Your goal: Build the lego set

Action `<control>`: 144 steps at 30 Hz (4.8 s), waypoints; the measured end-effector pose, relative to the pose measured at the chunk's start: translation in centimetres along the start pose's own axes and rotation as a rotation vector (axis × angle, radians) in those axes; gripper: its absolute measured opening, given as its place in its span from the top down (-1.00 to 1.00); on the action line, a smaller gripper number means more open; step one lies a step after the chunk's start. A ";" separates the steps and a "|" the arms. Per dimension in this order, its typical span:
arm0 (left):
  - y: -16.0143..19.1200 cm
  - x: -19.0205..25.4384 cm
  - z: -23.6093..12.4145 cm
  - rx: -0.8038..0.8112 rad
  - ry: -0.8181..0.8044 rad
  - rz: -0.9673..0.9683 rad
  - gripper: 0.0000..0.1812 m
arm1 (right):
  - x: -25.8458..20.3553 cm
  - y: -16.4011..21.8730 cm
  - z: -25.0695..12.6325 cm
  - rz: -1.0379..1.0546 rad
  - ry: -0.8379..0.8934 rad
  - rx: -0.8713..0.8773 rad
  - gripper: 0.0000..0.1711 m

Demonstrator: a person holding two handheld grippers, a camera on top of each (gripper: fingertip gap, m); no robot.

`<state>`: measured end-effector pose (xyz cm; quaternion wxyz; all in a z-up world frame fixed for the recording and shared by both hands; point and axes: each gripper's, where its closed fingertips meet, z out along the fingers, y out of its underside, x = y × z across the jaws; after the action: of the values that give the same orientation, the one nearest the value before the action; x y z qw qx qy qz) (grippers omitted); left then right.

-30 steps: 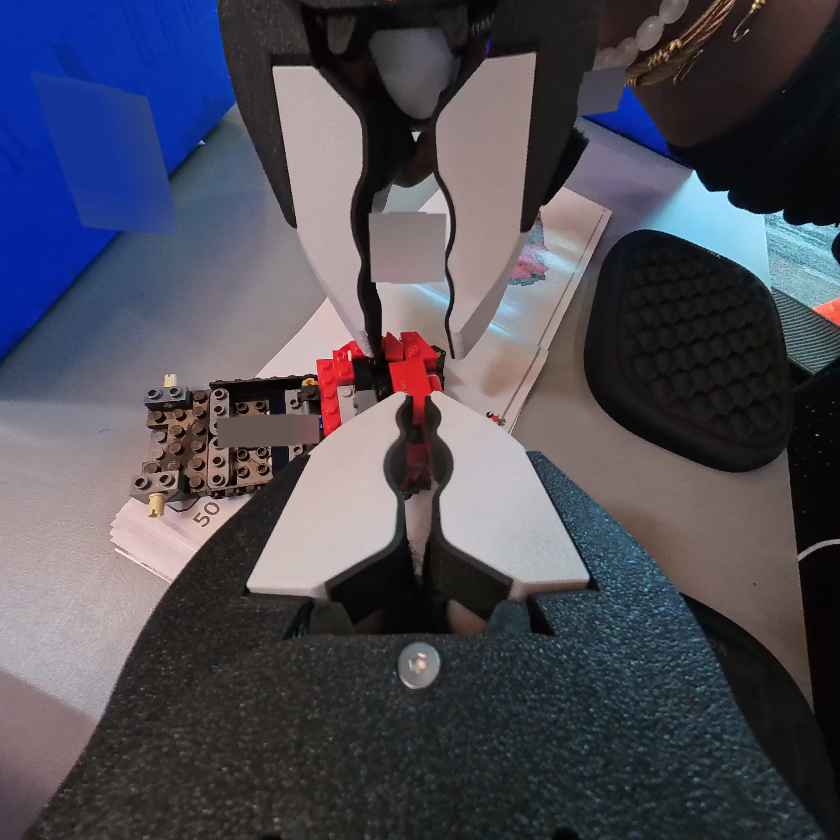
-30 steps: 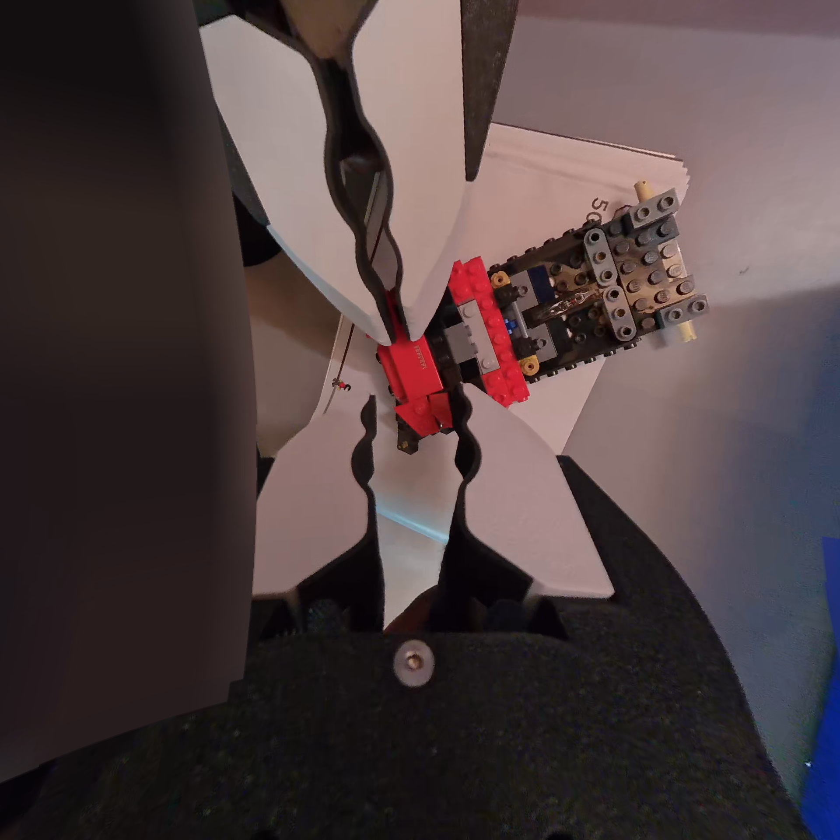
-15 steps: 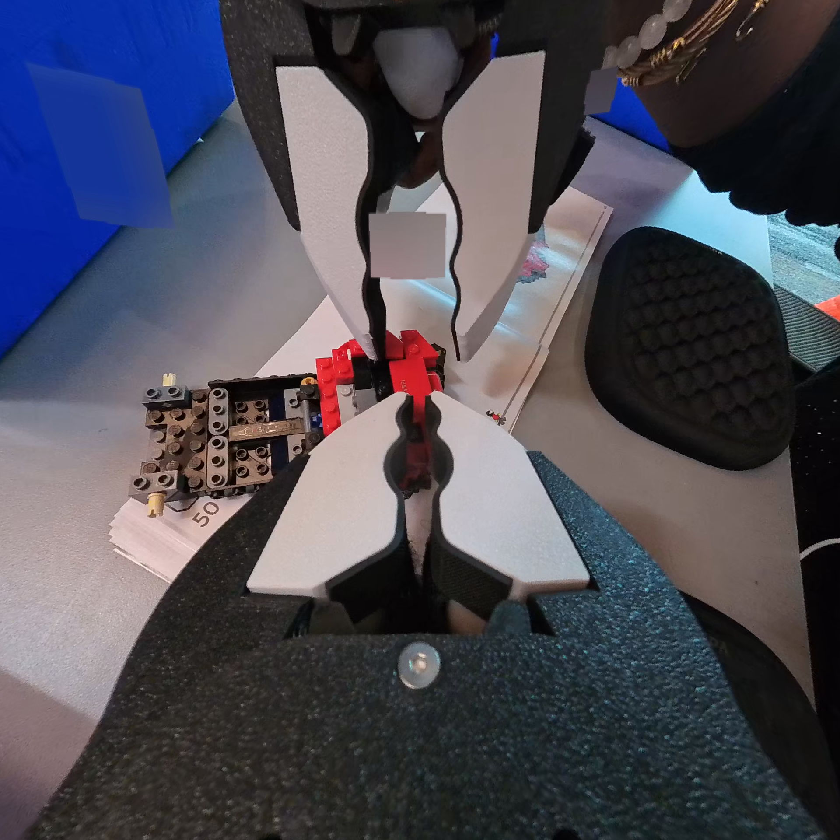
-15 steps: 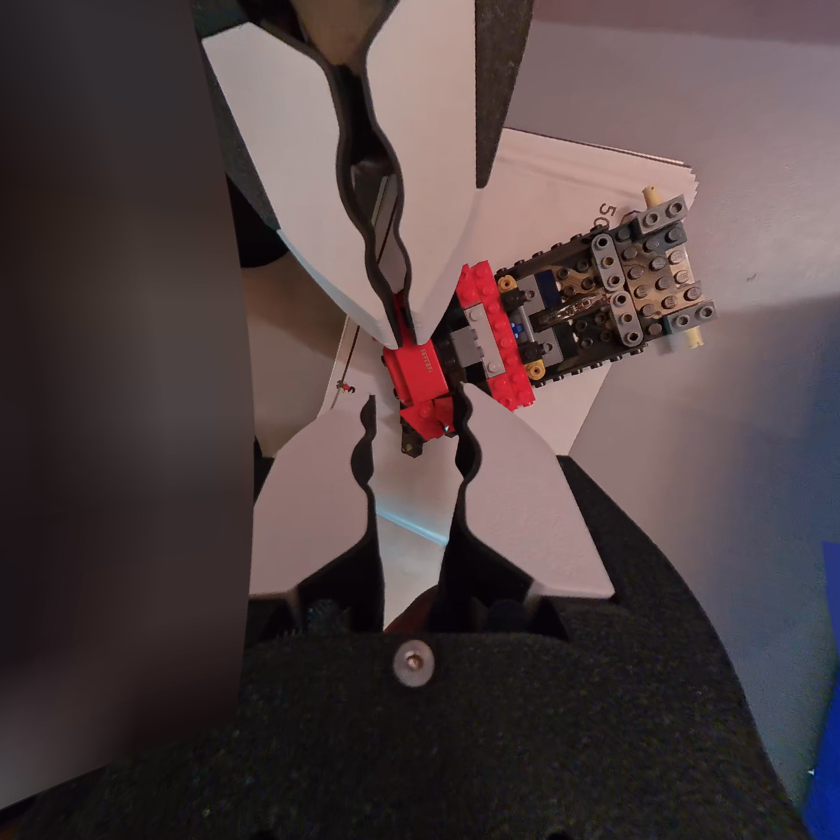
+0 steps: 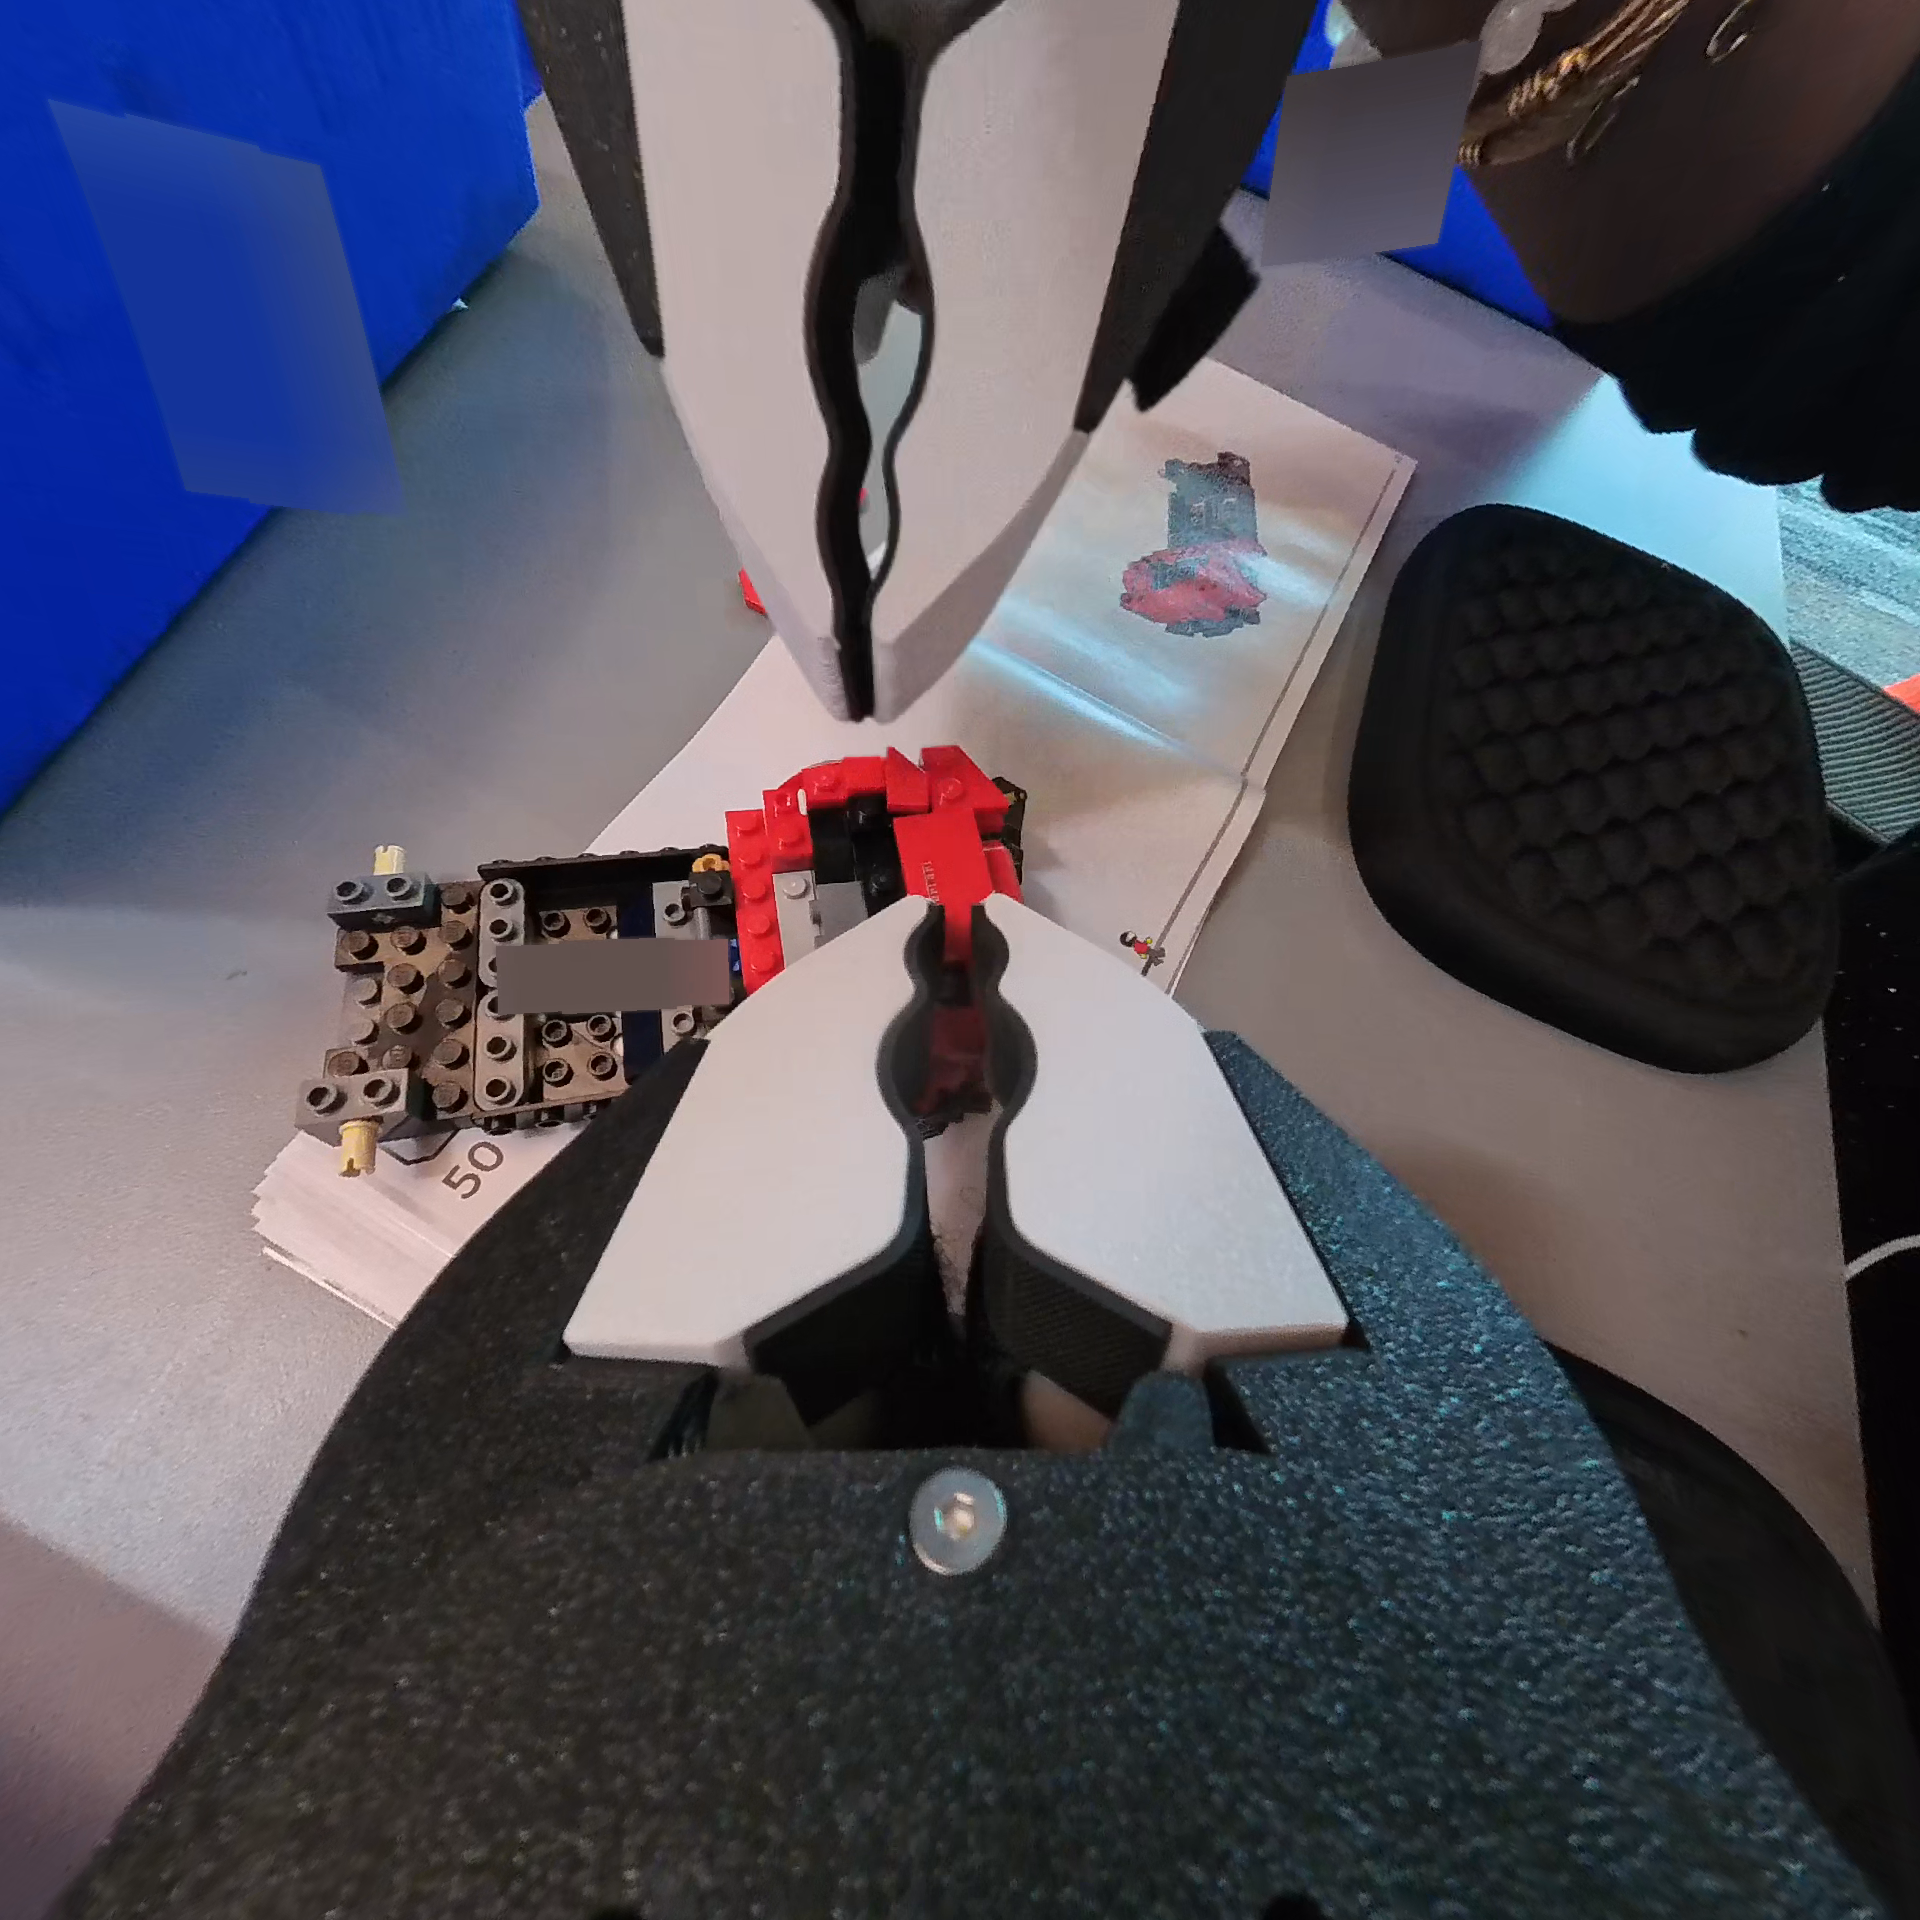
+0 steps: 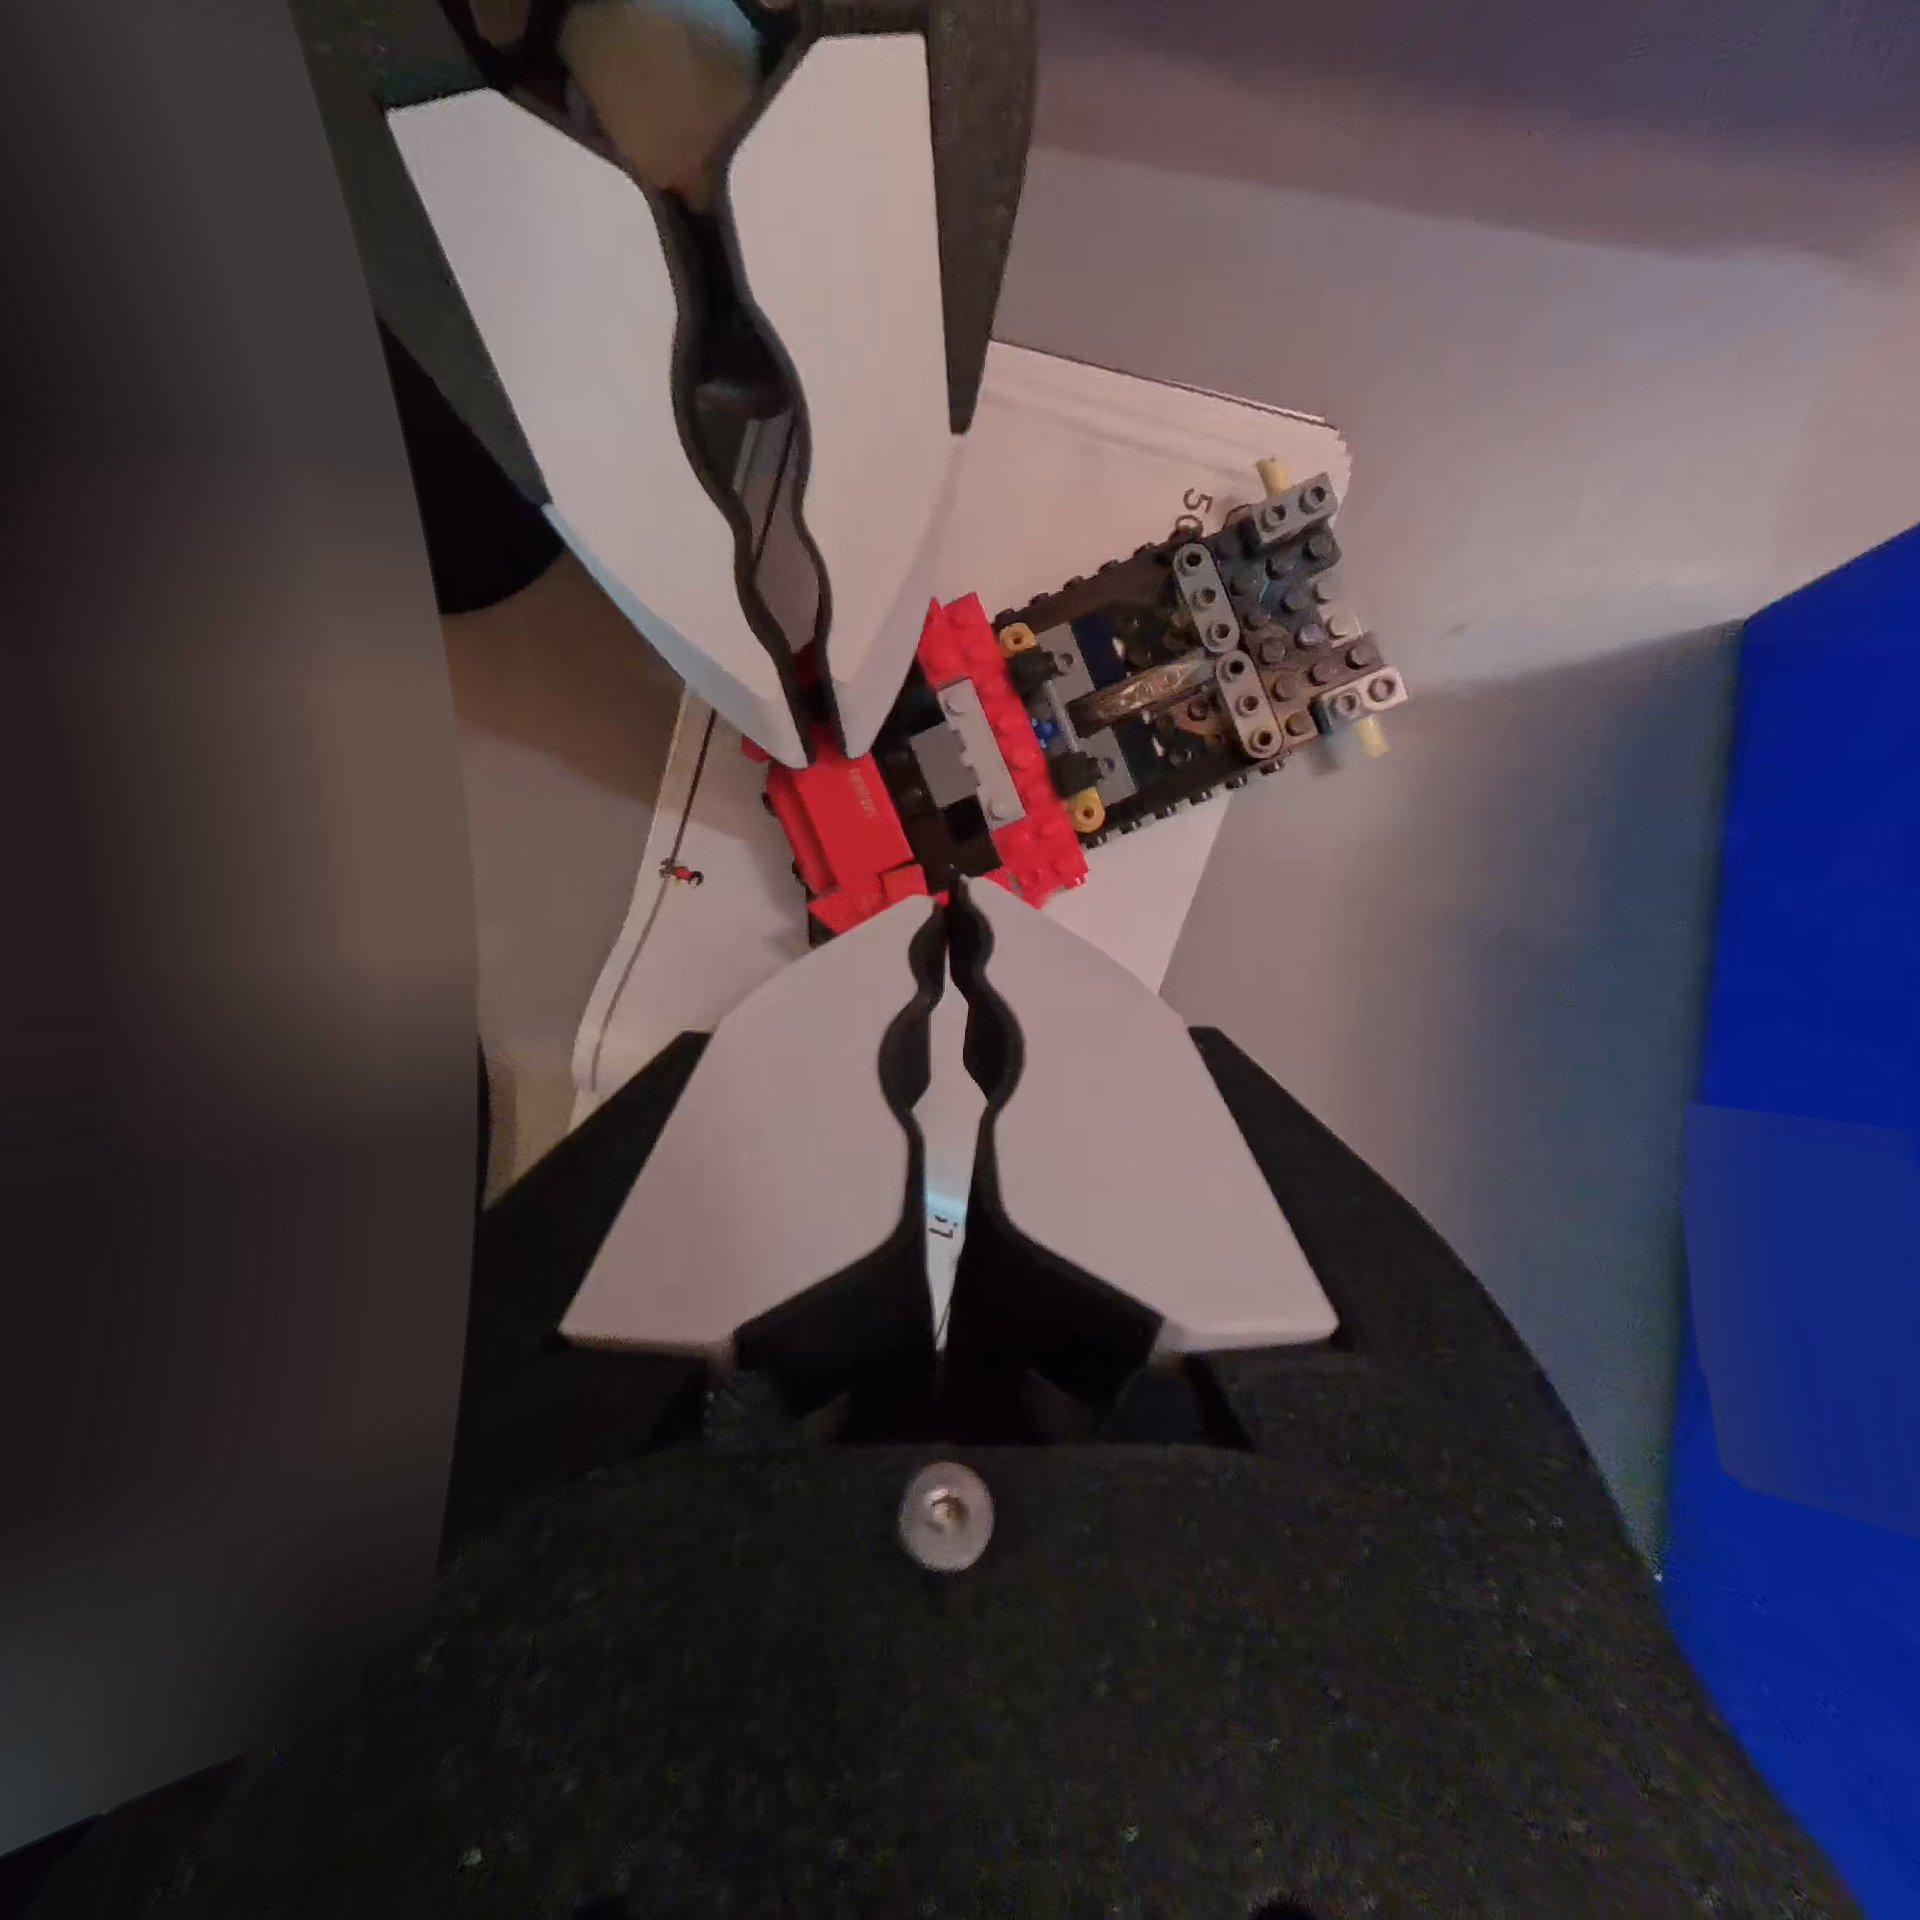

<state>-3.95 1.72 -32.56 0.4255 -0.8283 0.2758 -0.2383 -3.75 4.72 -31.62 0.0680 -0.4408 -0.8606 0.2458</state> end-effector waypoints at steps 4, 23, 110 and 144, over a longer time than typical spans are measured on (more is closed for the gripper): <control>0.0 0.0 0.0 -0.001 -0.001 0.001 0.96 | 0.1 -0.1 0.3 -0.012 0.012 0.018 1.00; 0.0 0.0 0.1 -0.003 -0.001 0.003 0.97 | -0.6 0.1 1.3 -0.059 -0.021 -0.029 1.00; -0.9 1.2 2.2 -0.079 0.000 0.133 1.00 | -1.3 1.6 1.1 0.039 0.076 -0.111 1.00; -2.0 0.5 0.0 0.037 -0.027 0.097 1.00 | -0.7 0.6 -2.3 0.168 0.152 0.059 1.00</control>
<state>-3.07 2.35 -30.80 0.4555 -0.8091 0.3055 -0.2111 -2.12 5.26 -29.82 0.1254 -0.5264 -0.8054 0.2417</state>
